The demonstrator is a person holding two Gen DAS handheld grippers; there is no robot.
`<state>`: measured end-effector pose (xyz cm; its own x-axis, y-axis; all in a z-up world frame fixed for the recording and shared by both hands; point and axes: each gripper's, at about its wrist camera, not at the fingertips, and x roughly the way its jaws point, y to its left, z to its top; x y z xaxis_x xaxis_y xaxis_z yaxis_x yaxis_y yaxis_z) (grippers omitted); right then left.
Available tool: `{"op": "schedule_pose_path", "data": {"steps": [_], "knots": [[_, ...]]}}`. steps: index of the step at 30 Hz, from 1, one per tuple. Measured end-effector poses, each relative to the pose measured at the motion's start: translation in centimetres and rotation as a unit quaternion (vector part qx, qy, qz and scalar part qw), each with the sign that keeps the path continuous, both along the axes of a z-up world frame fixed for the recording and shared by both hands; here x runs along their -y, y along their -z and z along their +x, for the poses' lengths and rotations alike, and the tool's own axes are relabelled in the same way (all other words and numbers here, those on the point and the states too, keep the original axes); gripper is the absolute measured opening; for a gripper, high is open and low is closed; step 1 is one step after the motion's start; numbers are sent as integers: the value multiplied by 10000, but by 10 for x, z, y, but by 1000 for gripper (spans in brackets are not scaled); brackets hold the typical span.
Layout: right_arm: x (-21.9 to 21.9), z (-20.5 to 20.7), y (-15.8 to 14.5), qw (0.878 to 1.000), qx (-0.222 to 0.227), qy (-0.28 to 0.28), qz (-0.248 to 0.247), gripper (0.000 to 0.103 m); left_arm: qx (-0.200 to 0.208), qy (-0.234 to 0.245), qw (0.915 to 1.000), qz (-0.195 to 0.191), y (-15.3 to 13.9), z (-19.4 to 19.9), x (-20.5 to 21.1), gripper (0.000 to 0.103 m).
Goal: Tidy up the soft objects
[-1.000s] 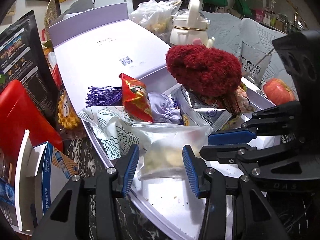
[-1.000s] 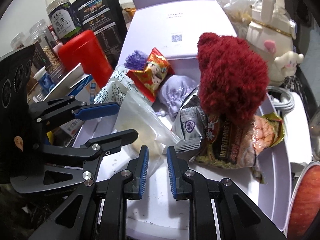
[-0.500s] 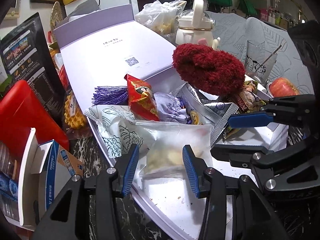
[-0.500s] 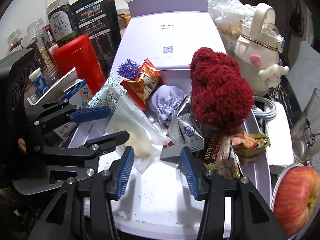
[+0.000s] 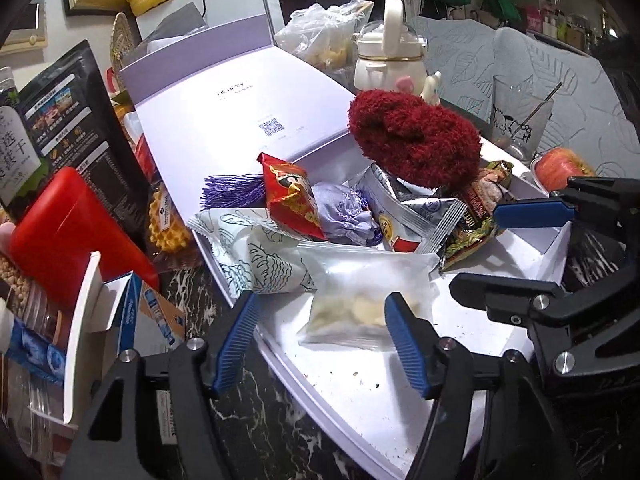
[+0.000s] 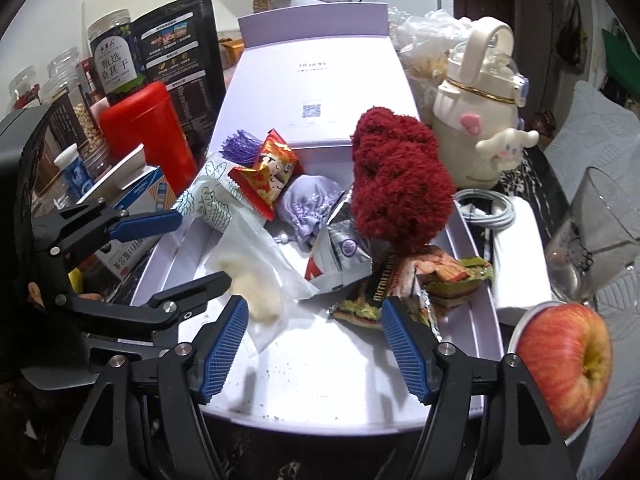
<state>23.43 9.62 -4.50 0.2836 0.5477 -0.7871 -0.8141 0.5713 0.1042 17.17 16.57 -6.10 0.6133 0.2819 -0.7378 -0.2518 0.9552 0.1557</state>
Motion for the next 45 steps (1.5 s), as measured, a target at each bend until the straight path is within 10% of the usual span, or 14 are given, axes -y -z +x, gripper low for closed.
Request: {"op": "schedule_pose_path", "data": {"steps": [45], "knots": [[83, -140, -171, 9715, 1884, 1118, 908, 94, 1690, -189, 9853, 134, -156, -159, 40, 83]]}}
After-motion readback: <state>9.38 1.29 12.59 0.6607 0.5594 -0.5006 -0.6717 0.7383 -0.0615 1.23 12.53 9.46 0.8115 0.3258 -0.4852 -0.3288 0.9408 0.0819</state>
